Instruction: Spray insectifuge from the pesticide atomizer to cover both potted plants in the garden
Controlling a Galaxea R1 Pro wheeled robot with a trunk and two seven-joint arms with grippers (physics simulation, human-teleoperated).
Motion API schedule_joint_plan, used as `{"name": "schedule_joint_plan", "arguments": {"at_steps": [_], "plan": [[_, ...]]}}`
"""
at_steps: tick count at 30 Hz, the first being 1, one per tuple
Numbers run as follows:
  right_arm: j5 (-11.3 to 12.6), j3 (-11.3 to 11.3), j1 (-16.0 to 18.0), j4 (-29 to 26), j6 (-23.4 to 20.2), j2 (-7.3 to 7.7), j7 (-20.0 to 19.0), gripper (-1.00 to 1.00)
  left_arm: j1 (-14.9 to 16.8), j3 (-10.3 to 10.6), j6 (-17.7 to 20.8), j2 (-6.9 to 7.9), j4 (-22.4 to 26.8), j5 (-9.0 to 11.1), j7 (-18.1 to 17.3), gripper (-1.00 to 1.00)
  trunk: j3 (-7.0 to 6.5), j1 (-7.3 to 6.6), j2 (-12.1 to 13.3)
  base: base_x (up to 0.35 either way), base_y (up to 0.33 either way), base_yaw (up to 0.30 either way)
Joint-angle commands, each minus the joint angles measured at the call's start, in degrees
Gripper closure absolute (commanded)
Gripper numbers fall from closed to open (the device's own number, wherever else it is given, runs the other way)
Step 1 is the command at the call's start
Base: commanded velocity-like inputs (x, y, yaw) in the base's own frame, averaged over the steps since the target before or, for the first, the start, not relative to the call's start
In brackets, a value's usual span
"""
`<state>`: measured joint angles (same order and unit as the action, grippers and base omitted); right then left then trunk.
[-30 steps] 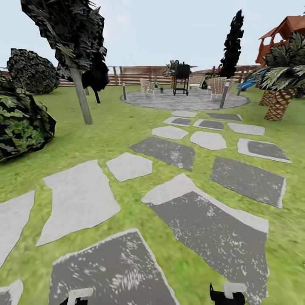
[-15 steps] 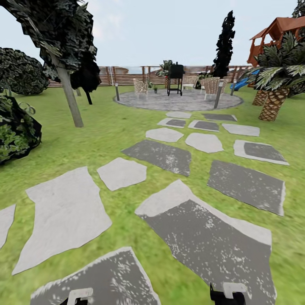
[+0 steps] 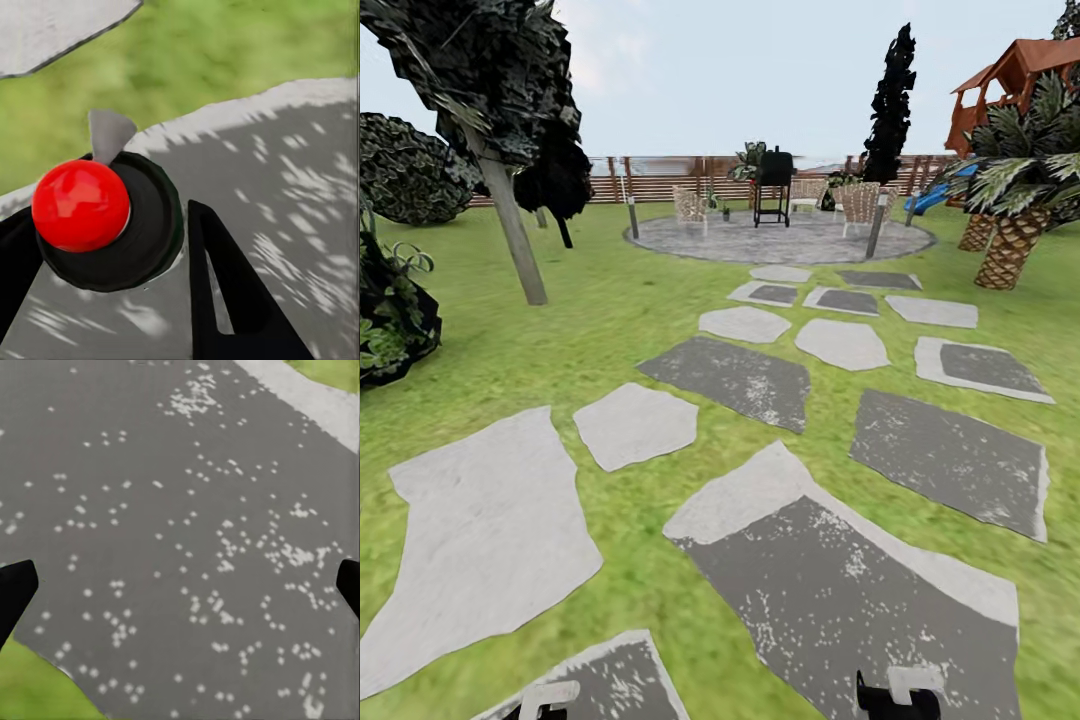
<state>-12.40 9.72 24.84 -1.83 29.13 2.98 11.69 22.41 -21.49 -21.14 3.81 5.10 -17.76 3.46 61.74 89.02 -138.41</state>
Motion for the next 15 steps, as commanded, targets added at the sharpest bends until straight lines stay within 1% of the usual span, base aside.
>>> {"name": "schedule_joint_plan", "arguments": {"at_steps": [1,15], "plan": [[-0.6,0.4,0.0,0.1,0.1,0.0,0.2,-1.0,0.1,-0.2,-0.2,0.02,-0.1,-0.6,0.3,1.0,0.05,0.02,0.0,0.316,-0.119,0.0],[-0.6,0.4,0.0,0.1,0.2,0.14,0.3,-1.0,0.0,-0.2,-0.3,0.05,-0.1,-0.6,0.4,1.0,0.05,0.02,0.0,0.316,-0.117,0.0]]}}
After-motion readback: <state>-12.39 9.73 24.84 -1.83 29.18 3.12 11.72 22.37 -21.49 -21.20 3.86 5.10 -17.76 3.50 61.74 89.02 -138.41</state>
